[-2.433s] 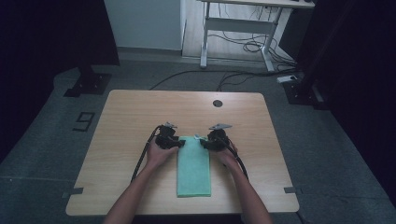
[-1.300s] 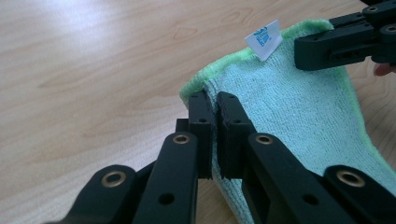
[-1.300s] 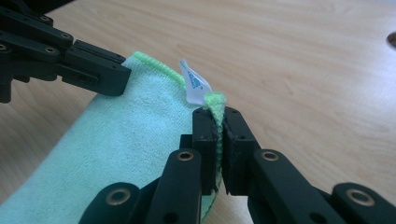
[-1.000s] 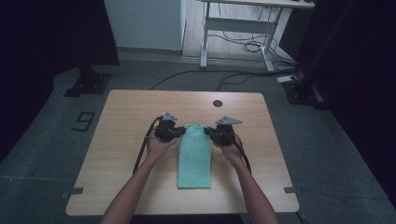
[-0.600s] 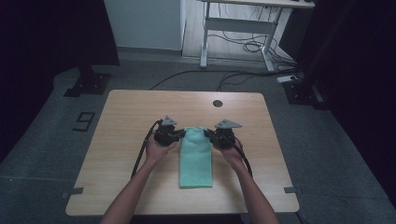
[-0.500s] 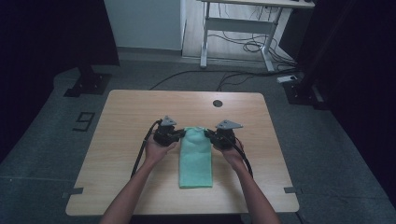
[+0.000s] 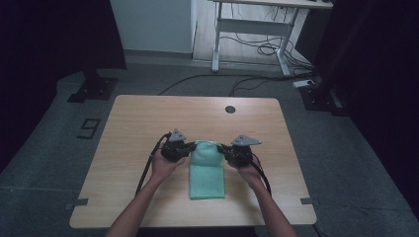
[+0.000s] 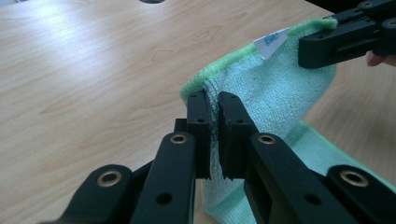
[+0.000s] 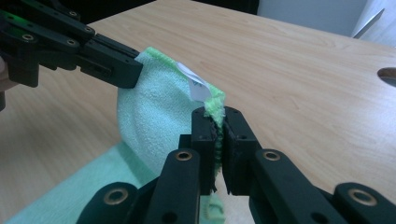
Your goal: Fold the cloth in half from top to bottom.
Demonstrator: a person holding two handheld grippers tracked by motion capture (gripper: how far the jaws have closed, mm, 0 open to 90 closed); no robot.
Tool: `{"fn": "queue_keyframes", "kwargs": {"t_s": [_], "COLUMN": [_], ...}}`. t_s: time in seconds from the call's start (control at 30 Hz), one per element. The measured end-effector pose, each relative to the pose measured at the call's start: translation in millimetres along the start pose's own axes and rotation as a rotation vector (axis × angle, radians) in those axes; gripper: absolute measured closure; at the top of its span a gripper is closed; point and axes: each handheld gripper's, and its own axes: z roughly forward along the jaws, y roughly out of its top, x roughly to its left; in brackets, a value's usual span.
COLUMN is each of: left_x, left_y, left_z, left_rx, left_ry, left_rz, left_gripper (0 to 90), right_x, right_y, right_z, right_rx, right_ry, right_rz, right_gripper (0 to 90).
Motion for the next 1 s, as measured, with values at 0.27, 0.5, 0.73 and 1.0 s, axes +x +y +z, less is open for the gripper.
{"fn": "queue_keyframes", "kwargs": {"t_s": [0.27, 0.5, 0.73, 1.0], "left_x": [-8.3, -19.4, -22.7, -23.8], "left_y": [-7.6, -18.0, -25.9, -25.3], "left_z": [-10.2, -21.1, -18.7, -20.2], "left_rx": [-0.008, -0.025, -0.013, -0.004], "left_ry": [-0.011, -0.027, -0.034, -0.033], "left_rz": [0.019, 0.021, 0.020, 0.015], "left_gripper": [83.9, 83.6, 83.7, 83.8], "right_x": [7.2, 19.4, 22.0, 22.8], "right_y": [-7.0, -18.5, -26.9, -27.6], "right_z": [-7.7, -19.4, -19.7, -20.6], "right_rx": [-0.001, -0.009, 0.012, 0.010], "right_ry": [0.031, 0.062, 0.067, 0.073], "right_rz": [-0.008, -0.023, -0.013, -0.008], "right_gripper": [84.0, 84.0, 84.0, 84.3]}}
